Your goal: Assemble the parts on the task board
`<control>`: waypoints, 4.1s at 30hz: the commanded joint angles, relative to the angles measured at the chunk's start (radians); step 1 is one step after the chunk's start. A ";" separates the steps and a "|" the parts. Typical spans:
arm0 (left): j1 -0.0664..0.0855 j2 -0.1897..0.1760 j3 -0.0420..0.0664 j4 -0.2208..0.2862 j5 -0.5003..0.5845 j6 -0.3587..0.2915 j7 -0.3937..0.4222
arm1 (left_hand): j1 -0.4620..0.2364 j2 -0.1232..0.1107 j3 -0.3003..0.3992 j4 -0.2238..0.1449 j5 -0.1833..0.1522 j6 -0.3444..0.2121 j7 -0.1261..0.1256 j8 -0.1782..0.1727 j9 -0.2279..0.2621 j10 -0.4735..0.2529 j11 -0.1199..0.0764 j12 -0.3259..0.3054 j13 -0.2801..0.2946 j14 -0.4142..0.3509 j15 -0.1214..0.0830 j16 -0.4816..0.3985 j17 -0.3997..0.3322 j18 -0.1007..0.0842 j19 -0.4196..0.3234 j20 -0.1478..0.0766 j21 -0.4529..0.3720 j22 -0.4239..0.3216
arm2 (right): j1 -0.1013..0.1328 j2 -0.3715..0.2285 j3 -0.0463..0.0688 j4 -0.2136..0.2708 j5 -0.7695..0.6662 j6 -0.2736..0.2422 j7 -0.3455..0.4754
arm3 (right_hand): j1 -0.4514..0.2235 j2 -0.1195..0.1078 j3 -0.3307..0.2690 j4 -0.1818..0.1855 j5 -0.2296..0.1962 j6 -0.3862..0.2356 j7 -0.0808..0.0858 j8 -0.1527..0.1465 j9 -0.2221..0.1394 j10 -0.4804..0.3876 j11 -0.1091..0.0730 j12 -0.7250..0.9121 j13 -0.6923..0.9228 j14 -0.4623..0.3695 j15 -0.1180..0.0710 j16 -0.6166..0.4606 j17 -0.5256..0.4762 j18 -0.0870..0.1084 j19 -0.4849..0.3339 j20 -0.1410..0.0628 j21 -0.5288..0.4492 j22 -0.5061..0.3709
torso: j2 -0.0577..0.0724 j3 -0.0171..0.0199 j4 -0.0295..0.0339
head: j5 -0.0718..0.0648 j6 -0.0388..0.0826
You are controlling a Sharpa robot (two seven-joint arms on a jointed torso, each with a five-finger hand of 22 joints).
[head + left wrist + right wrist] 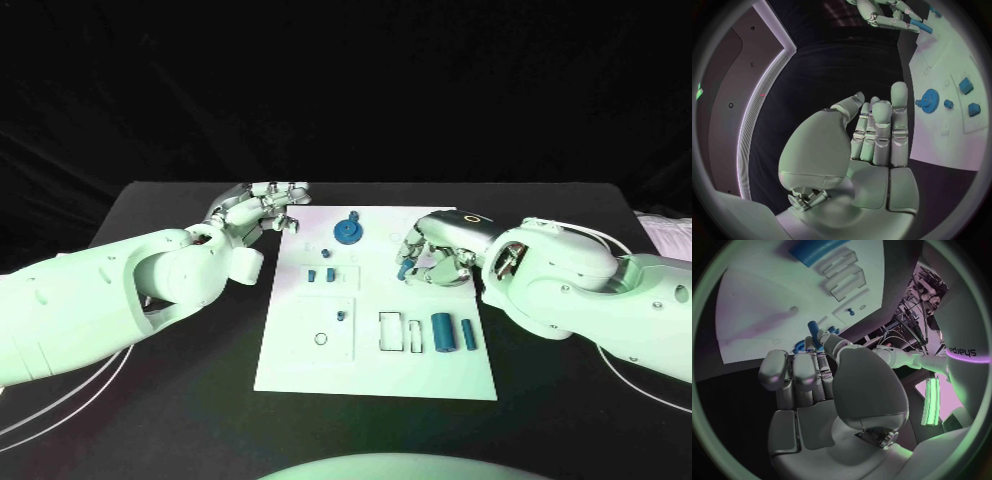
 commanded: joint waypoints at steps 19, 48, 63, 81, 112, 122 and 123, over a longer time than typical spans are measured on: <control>0.000 0.009 0.001 0.006 -0.004 0.023 0.001 | 0.007 0.002 -0.008 0.001 0.000 -0.008 -0.002 0.002 -0.001 -0.009 0.000 0.005 0.002 -0.004 0.000 -0.004 0.000 0.014 -0.004 0.000 -0.005 -0.001 | -0.055 0.232 -0.009 -0.025 -0.024 0.018 0.038 | -0.006 0.004 -0.001 0.006 0.019 0.003 -0.002 0.000 0.001 0.011 0.000 -0.017 -0.001 0.030 -0.005 0.009 0.005 -0.021 0.006 0.002 0.010 0.006 | 0.002 -0.0005 0.0012 | 0.034 -0.013; 0.000 0.011 0.001 0.007 -0.004 0.025 -0.001 | 0.007 0.002 -0.008 0.001 0.000 -0.008 -0.002 0.002 -0.001 -0.009 0.000 0.005 0.002 -0.004 0.000 -0.004 0.000 0.014 -0.004 0.000 -0.005 -0.001 | -0.118 0.318 -0.027 -0.106 -0.033 0.093 0.071 | -0.006 0.004 -0.001 0.005 0.022 0.000 0.000 -0.002 0.001 0.008 0.001 -0.022 -0.002 0.029 -0.004 0.012 0.007 -0.021 0.005 0.002 0.010 0.005 | 0.001 0.0005 -0.0009 | 0.047 -0.028; 0.000 0.009 0.001 0.006 -0.004 0.025 -0.002 | 0.007 0.002 -0.008 0.001 0.000 -0.008 -0.002 0.002 -0.001 -0.009 0.000 0.005 0.002 -0.004 0.000 -0.004 0.000 0.014 -0.004 0.000 -0.005 -0.001 | -0.120 0.317 -0.028 -0.113 -0.067 0.101 0.055 | -0.005 0.005 -0.001 0.005 0.022 0.000 0.001 -0.003 0.001 0.009 0.002 -0.022 -0.002 0.029 -0.004 0.013 0.008 -0.021 0.006 0.003 0.010 0.006 | 0.001 0.0004 -0.0003 | 0.048 -0.033; 0.000 0.010 0.001 0.004 -0.004 0.027 -0.001 | 0.007 0.002 -0.008 0.001 0.000 -0.008 -0.002 0.002 -0.001 -0.009 0.000 0.005 0.002 -0.004 0.000 -0.004 0.000 0.014 -0.004 0.000 -0.005 -0.001 | -0.128 0.321 -0.028 -0.105 -0.093 0.080 0.048 | -0.005 0.006 -0.002 0.005 0.023 0.000 0.001 -0.003 0.001 0.009 0.002 -0.024 -0.002 0.029 -0.004 0.012 0.007 -0.021 0.006 0.003 0.010 0.006 | 0.001 0.0003 -0.0006 | 0.042 -0.030; 0.000 0.009 0.001 0.003 -0.004 0.031 -0.005 | 0.007 0.002 -0.008 0.001 0.000 -0.008 -0.002 0.002 -0.001 -0.009 0.000 0.005 0.002 -0.004 0.000 -0.004 0.000 0.014 -0.004 0.000 -0.005 -0.001 | -0.130 0.310 -0.028 -0.098 -0.114 0.083 0.030 | -0.007 0.006 -0.003 0.005 0.024 0.001 0.001 -0.002 0.001 0.010 0.002 -0.025 -0.002 0.028 -0.003 0.012 0.007 -0.022 0.006 0.003 0.011 0.008 | 0.001 0.0003 -0.0003 | 0.040 -0.032; 0.000 0.010 0.001 0.002 -0.004 0.032 -0.006 | 0.007 0.002 -0.008 0.001 0.000 -0.008 -0.002 0.002 -0.001 -0.009 0.000 0.005 0.002 -0.004 0.000 -0.004 0.000 0.014 -0.004 0.000 -0.005 -0.001 | -0.130 0.301 -0.028 -0.089 -0.111 0.082 0.028 | -0.007 0.006 -0.003 0.005 0.024 0.001 0.001 -0.002 0.001 0.010 0.002 -0.025 -0.002 0.028 -0.003 0.012 0.007 -0.022 0.006 0.003 0.011 0.008 | 0.001 0.0007 -0.0010 | 0.040 -0.032; 0.000 0.010 0.001 0.002 -0.004 0.032 -0.006 | 0.007 0.002 -0.008 0.001 0.000 -0.008 -0.002 0.002 -0.001 -0.009 0.000 0.005 0.002 -0.004 0.000 -0.004 0.000 0.014 -0.004 0.000 -0.005 -0.001 | -0.130 0.299 -0.028 -0.087 -0.112 0.084 0.027 | -0.007 0.006 -0.003 0.005 0.024 0.001 0.001 -0.002 0.001 0.010 0.002 -0.025 -0.002 0.028 -0.003 0.012 0.007 -0.022 0.006 0.003 0.011 0.008 | 0.001 0.0004 -0.0010 | 0.040 -0.032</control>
